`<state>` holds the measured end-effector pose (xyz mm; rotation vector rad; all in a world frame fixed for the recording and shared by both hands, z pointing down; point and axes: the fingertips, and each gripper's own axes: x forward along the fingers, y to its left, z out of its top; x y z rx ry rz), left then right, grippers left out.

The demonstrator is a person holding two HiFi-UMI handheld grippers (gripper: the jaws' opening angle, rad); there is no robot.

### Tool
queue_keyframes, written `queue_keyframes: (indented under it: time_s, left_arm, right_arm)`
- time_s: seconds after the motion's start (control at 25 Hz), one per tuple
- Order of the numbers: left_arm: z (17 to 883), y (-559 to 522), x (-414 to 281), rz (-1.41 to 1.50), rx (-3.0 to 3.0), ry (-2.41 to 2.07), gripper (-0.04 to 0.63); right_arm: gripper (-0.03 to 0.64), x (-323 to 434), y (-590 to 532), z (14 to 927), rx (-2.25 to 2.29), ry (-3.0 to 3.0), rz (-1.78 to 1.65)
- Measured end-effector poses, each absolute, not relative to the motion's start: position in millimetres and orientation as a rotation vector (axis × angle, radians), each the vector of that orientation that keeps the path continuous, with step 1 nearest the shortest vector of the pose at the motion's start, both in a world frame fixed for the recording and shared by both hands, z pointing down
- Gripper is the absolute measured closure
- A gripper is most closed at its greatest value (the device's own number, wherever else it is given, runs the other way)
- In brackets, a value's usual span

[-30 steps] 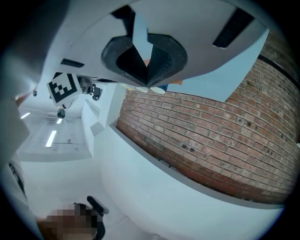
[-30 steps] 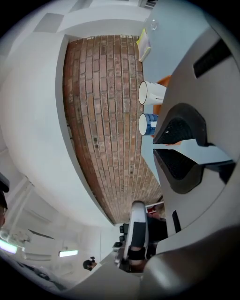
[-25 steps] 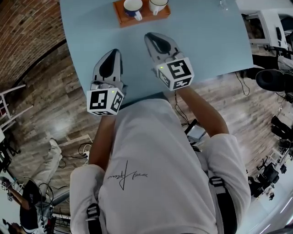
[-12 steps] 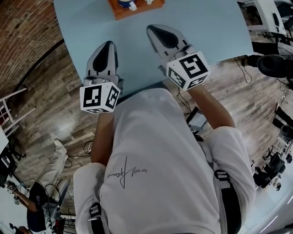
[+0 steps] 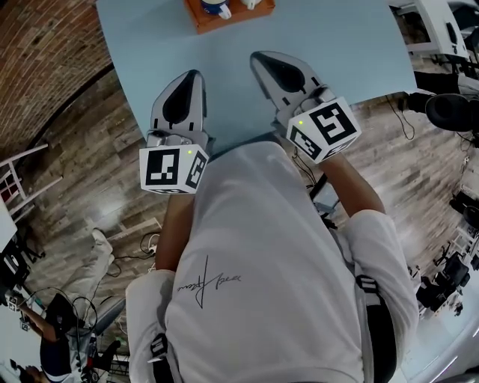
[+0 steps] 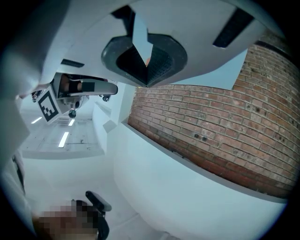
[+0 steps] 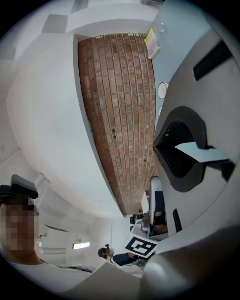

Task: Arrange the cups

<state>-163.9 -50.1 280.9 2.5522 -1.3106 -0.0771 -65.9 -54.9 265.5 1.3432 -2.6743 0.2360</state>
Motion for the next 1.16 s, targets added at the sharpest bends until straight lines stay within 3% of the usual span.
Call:
queue_keyframes:
  time_s: [1.16]
  left_arm:
    - [280,-26,-161,-0.048,2.557,-1.305,0.588]
  right_arm:
    - [0.598,-65,-19,262,1.282,-2.698,0.219]
